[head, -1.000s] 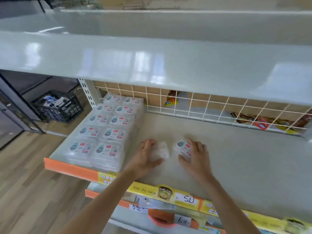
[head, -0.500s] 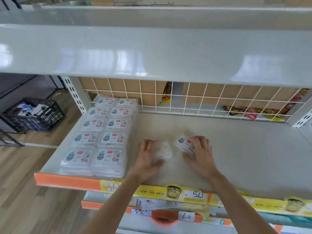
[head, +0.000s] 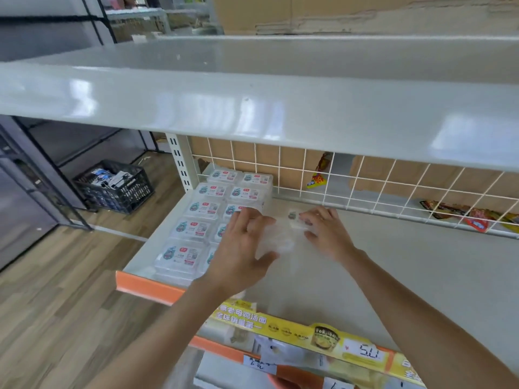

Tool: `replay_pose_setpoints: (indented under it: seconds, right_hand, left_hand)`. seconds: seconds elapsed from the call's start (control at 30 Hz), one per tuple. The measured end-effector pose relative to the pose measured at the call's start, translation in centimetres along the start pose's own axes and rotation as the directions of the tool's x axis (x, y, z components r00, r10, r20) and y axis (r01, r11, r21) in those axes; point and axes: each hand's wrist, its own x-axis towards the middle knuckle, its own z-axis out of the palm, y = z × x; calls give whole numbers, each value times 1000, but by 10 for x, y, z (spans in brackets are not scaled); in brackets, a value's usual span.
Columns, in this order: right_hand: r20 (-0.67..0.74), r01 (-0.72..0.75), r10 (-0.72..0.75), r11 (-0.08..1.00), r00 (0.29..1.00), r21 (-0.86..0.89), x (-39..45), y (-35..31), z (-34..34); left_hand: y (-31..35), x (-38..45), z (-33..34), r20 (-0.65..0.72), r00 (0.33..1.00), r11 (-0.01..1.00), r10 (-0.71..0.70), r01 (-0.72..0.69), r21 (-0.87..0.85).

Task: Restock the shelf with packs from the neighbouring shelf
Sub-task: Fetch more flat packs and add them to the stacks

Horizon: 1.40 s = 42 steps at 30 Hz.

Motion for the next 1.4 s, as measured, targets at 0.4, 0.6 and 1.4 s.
replay_pose_setpoints:
  seconds: [0.4,0.6,1.4]
  right_hand:
    - [31,-190,218,760,975,622,-14,-15,-29]
    - [15,-305,426,621,905,722,-115,-9,-23]
    - [-111,-206,386,688,916,695,-130,-16,-10]
  left_hand:
    - [22,-13,38,116,993,990,15,2,-140]
    - [19,-19,96,324,945,972,38,40,-230]
    - [11,-21,101,305,948,901,-92,210,-381]
